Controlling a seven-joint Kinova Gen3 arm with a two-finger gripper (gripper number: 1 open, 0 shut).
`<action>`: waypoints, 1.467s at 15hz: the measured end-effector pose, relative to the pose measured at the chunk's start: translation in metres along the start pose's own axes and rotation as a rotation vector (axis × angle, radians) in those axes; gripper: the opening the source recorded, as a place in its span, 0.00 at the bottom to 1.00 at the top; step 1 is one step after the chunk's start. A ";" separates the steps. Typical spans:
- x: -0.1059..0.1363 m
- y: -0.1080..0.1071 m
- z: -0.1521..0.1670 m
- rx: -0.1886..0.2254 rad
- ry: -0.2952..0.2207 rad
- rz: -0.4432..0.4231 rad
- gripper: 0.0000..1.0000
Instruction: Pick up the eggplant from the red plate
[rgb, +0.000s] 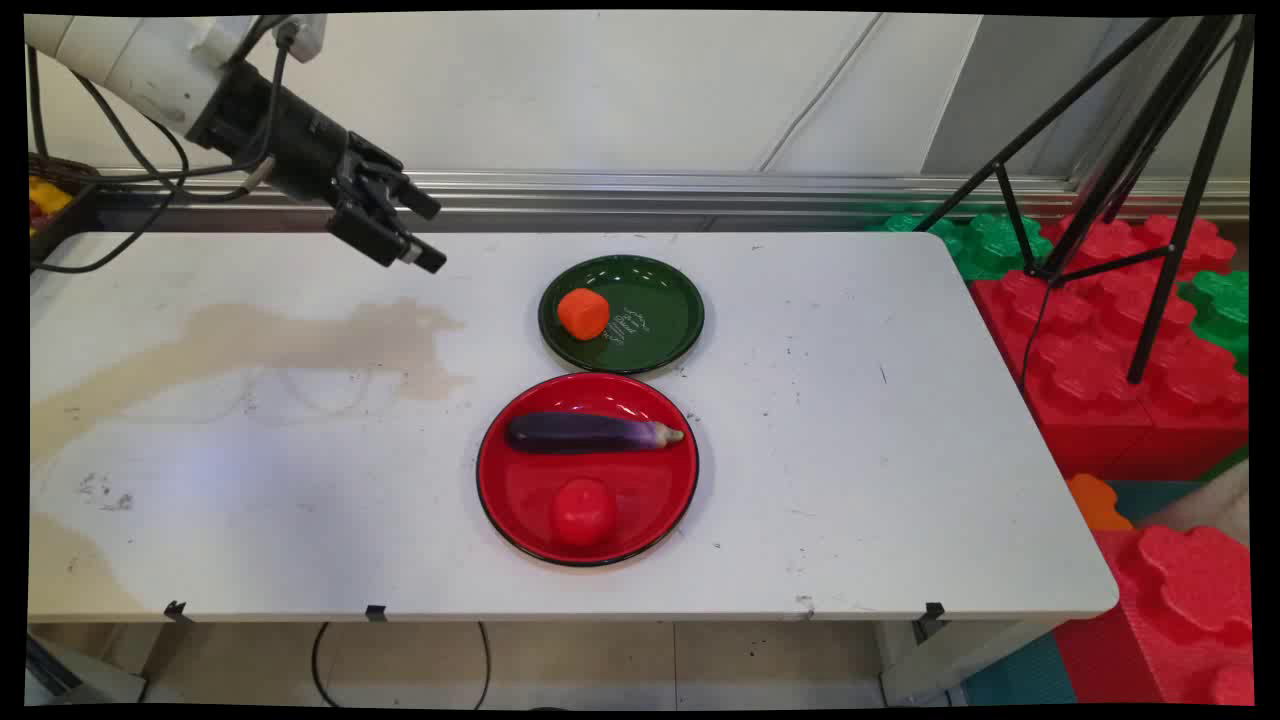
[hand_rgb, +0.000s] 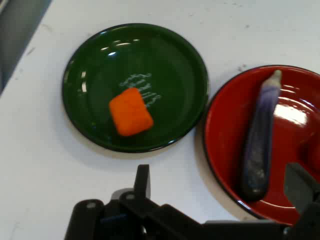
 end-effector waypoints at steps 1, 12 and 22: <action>0.001 0.002 0.002 -0.009 -0.002 0.007 1.00; 0.001 0.040 0.067 -0.134 -0.097 0.111 1.00; -0.017 0.059 0.144 -0.190 -0.203 0.230 1.00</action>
